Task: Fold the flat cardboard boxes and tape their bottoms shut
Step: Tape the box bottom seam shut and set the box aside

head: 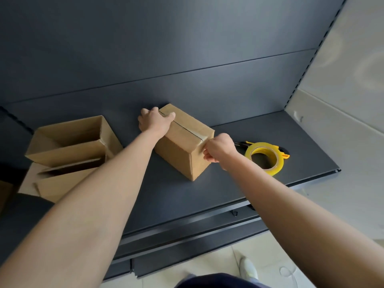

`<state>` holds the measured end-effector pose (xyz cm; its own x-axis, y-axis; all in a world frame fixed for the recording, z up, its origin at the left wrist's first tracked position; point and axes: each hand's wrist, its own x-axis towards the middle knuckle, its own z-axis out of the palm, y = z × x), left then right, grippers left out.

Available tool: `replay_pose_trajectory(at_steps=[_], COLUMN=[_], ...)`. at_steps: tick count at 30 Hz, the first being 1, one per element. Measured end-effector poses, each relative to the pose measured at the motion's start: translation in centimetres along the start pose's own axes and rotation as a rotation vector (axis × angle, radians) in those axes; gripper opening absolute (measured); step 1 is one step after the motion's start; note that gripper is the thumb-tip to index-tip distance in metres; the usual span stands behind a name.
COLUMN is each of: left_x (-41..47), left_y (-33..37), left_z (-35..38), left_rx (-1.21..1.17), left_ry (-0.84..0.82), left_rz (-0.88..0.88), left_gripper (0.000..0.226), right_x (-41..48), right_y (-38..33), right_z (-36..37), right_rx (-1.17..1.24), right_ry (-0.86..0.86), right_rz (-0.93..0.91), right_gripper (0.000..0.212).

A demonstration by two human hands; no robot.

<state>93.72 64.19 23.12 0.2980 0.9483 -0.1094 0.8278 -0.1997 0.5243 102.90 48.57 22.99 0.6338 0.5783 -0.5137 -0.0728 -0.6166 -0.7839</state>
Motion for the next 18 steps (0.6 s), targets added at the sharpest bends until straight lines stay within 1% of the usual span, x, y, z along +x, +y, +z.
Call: replay_pose_trajectory(at_steps=[3,5,7,10,14,16,18], left_x=[-0.5,-1.1,-1.7,-2.3,-2.7,-2.9,-3.0], left_y=[0.0,0.0,0.1,0.4,0.4,0.3,0.0], left_z=[-0.1,-0.1,0.0,-0.1,-0.3,-0.4,-0.3], left_rx=[-0.022,-0.081,-0.146,-0.190,-0.214,-0.250,-0.315], left_ry=[0.018,0.011,-0.006,-0.027,-0.067,-0.094,-0.130], left_rz=[-0.074,-0.097,-0.116,-0.139,-0.169,-0.181,-0.197], left_gripper=[0.067,0.070,0.068,0.060,0.057,0.058,0.062], right_x=[-0.1,0.0,-0.1,0.1,0.4,0.6,0.6], right_y=[-0.4,-0.4,-0.3,-0.2,-0.5,-0.5,-0.5], right_z=[-0.8,-1.2,-1.2,-0.9,-0.6,-0.7,-0.8], right_rx=[0.013,-0.015,-0.017,0.022,0.053,0.038,0.042], right_ry=[0.089,0.143,0.166,0.174,0.135,0.106,0.065], right_rz=[0.000,-0.031,-0.065,-0.065,-0.020,-0.024,-0.029], right_gripper=[0.014,0.026,0.033,0.037,0.040,0.049,0.050])
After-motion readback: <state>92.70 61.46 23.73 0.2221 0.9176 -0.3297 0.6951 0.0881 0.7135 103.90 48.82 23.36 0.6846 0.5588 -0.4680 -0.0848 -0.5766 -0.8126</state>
